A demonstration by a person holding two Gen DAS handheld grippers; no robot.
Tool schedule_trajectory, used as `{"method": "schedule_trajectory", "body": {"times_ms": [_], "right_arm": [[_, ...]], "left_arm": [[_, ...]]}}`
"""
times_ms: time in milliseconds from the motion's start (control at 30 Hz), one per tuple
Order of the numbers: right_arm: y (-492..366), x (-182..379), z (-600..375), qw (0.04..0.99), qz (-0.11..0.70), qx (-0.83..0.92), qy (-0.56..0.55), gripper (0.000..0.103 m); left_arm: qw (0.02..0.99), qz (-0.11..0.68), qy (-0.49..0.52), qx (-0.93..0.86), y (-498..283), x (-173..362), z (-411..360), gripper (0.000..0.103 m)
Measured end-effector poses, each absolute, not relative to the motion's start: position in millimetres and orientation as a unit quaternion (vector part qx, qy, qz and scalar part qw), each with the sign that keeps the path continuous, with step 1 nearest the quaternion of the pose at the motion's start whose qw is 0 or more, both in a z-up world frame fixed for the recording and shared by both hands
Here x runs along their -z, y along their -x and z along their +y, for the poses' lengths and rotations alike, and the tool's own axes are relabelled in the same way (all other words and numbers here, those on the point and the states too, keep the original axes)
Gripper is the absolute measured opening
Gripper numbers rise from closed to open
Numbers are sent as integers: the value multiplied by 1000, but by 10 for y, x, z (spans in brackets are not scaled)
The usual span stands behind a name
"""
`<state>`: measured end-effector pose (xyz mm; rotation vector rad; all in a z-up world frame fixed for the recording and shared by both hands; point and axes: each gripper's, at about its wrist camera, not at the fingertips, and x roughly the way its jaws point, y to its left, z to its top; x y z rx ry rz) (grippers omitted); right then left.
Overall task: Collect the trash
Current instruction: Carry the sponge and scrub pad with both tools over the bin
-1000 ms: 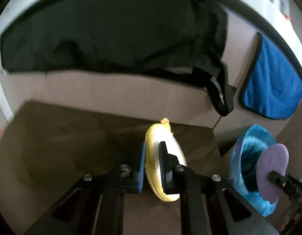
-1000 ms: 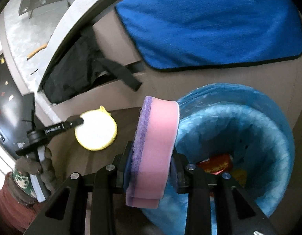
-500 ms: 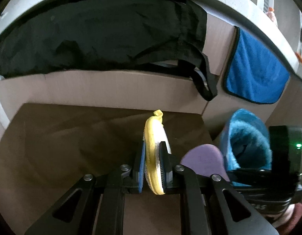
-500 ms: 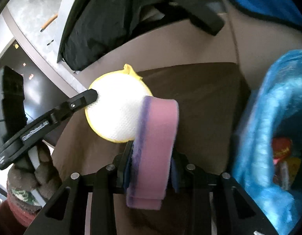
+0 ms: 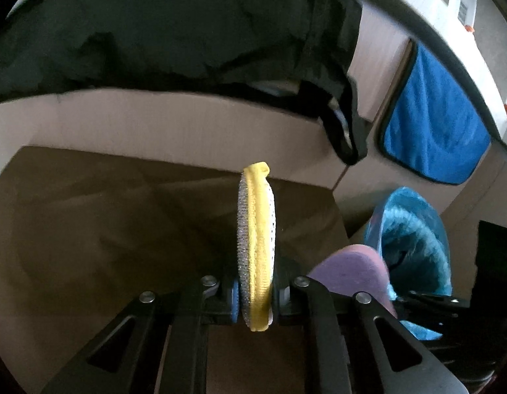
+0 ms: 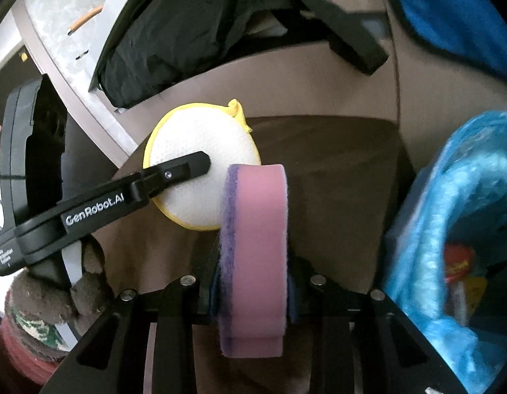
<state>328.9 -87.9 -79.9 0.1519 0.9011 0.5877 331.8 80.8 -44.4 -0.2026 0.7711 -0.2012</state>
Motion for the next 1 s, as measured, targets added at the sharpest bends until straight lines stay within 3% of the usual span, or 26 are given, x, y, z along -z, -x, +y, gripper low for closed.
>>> {"method": "schedule_trajectory", "body": {"times_ms": [533, 1000], "right_arm": [[-2219, -547, -1761, 942, 263, -207, -21, 28], [-1950, -776, -2663, 967, 213, -135, -33, 28]], "left_arm": [[977, 197, 34, 78, -1962, -766, 127, 14], [970, 193, 34, 147, -1852, -787, -728, 14]]}}
